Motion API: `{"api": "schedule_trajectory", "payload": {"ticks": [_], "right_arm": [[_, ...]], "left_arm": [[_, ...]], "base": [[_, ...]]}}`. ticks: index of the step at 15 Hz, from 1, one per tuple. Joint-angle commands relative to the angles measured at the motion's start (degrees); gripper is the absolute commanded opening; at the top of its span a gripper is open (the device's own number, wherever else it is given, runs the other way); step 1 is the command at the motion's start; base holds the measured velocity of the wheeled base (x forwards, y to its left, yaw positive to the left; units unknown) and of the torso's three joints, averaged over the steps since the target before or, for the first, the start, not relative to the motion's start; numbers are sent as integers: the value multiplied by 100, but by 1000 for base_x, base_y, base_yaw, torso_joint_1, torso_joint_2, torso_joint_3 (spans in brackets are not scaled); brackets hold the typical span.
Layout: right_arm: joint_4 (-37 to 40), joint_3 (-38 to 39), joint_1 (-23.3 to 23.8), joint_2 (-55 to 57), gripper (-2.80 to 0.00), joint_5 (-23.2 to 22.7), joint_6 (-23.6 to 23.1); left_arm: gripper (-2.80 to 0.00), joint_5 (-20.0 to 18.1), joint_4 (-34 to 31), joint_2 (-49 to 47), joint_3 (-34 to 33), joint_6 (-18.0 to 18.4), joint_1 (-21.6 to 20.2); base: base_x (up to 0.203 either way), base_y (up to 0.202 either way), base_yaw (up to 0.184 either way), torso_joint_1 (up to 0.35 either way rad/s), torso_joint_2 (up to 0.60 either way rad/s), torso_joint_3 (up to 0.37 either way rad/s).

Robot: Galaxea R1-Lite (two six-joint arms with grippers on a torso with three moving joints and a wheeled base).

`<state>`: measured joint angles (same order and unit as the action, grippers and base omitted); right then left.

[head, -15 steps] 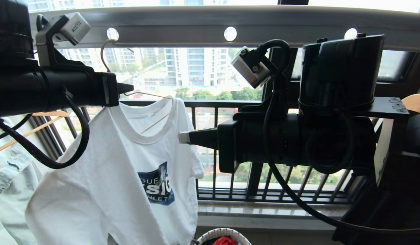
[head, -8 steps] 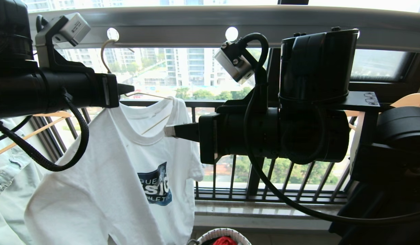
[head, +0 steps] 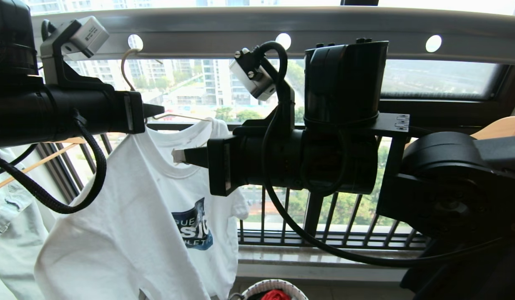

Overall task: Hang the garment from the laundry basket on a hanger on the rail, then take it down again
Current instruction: Take the clothes off the clothes rack

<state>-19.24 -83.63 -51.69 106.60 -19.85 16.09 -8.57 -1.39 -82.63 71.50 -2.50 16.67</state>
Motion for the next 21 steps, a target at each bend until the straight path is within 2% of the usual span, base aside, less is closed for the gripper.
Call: {"api": "schedule_trajectory", "payload": {"ticks": [1, 7, 9, 13, 14, 21], "right_arm": [[-10, -289, -6, 393, -280, -10, 74], [-18, -497, -142, 663, -280, 42, 618], [-19, -532, -218, 721, -280, 69, 684], [-19, -770, -316, 903, -280, 366, 694], [-11, -871, -323, 958, 0, 415, 690], [-18, -1752, -255, 1494, 0, 506, 576]], "left_arm": [[-280, -13, -10, 28, 4, -137, 47], [-280, -4, 140, 127, -195, -260, 151], [-280, -4, 511, 124, -327, -309, 160], [-280, -4, 552, 115, -417, -356, 170], [-280, -4, 550, 124, -417, -390, 170], [-280, -4, 552, 133, -382, -435, 170]], "base": [[0, 0, 0, 0, 0, 0], [0, 0, 0, 0, 0, 0], [0, 0, 0, 0, 0, 0], [0, 0, 0, 0, 0, 0], [0, 0, 0, 0, 0, 0], [0, 0, 0, 0, 0, 0]]}}
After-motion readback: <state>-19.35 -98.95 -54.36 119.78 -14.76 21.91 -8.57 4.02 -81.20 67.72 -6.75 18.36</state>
